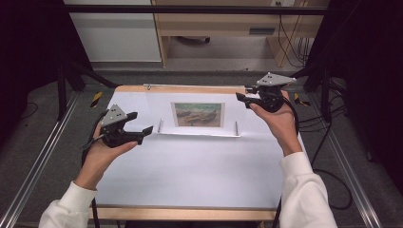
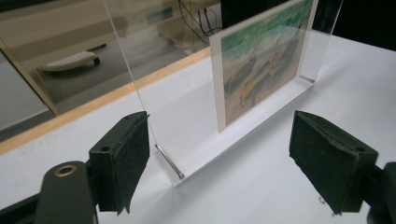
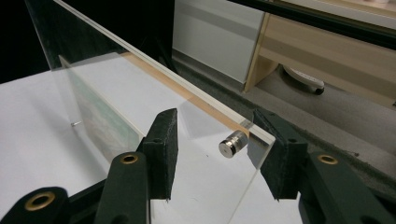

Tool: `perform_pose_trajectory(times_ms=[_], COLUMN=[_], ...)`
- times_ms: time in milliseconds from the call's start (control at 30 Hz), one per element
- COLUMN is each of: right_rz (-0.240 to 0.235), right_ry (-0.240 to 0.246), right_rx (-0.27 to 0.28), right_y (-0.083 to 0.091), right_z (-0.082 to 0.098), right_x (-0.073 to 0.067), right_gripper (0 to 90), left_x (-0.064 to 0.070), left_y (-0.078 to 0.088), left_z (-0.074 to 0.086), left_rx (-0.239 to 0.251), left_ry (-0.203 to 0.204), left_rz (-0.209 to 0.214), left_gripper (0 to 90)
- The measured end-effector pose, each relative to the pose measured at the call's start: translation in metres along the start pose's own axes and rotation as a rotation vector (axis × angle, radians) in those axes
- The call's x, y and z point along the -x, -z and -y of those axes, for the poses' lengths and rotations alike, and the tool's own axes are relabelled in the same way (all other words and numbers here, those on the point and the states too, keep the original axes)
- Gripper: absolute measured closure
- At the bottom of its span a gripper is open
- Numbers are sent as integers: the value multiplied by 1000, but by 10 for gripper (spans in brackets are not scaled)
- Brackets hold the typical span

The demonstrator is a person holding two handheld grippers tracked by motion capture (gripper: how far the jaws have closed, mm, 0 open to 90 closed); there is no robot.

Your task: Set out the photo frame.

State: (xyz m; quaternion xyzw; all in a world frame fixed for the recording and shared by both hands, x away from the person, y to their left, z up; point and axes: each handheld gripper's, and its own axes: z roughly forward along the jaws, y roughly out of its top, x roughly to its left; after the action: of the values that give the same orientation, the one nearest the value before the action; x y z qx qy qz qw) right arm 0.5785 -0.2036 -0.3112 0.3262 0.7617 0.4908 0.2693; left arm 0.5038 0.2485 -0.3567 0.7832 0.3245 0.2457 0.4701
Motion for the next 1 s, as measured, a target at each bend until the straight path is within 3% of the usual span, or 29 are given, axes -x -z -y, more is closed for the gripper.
perform_pose_trajectory(times_ms=[133, 433, 800, 1000], right_rz=[4, 13, -1, 7], right_ry=[-38, -66, -122, -115], right_rx=[16, 16, 35, 36], right_y=[-4, -15, -23, -21], right_z=[0, -2, 0, 0], right_x=[4, 14, 24, 23], right_gripper=[525, 522, 540, 524], left_x=[0, 1, 1, 2], left_y=[-5, -10, -12, -10], left_z=[9, 26, 37, 41], left_rx=[-21, -51, -64, -60], left_ry=[13, 40, 50, 59], left_rz=[3, 15, 29, 30], left_gripper=[196, 196, 195, 193])
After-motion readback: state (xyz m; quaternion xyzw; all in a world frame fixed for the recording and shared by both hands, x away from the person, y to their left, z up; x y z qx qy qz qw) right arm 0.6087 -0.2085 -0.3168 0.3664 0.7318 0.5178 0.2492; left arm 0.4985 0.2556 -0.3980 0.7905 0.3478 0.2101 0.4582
